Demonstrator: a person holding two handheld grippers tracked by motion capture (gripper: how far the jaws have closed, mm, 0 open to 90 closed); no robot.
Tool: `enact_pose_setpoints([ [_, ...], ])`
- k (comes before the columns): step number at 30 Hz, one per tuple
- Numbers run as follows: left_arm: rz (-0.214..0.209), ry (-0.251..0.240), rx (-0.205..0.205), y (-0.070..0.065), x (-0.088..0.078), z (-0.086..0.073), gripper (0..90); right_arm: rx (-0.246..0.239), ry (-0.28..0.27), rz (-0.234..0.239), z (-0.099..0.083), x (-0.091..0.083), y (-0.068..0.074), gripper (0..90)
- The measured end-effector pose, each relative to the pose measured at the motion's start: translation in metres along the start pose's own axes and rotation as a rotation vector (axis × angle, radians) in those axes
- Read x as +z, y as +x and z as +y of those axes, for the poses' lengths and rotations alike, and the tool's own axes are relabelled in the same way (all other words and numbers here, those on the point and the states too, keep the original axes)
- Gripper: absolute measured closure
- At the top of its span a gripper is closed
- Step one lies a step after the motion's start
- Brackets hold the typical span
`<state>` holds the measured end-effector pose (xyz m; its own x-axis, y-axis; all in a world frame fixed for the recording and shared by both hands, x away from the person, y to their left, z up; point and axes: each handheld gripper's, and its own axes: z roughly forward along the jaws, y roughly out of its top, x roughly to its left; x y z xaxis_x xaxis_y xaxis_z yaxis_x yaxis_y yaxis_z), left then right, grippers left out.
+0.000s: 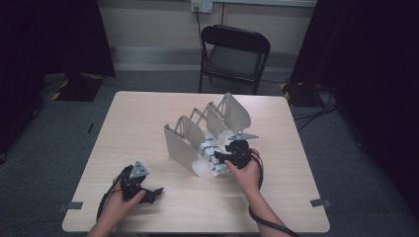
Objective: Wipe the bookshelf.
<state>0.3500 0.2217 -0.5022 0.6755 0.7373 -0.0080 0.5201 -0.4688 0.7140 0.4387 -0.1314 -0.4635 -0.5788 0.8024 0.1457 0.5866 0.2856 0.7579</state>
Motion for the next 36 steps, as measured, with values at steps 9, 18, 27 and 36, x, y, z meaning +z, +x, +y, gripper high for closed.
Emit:
enact_pose_setpoints([
  [9, 0.0, 0.0, 0.0, 0.0, 0.0, 0.0, 0.0, -0.021, 0.051, -0.016, -0.014, 0.023, 0.012, 45.8],
  [18, 0.0, 0.0, 0.001, 0.0, 0.0, 0.0, 0.0, -0.099, 0.054, -0.074, -0.018, 0.028, 0.021, 45.5],
  [27, 0.0, 0.0, 0.0, 0.0, 0.0, 0.0, 0.0, -0.11, 0.081, -0.132, -0.016, 0.027, 0.026, 63.4],
  [36, 0.0, 0.0, 0.0, 0.0, 0.0, 0.0, 0.0, -0.076, 0.102, -0.154, -0.013, 0.026, 0.025, 79.3],
])
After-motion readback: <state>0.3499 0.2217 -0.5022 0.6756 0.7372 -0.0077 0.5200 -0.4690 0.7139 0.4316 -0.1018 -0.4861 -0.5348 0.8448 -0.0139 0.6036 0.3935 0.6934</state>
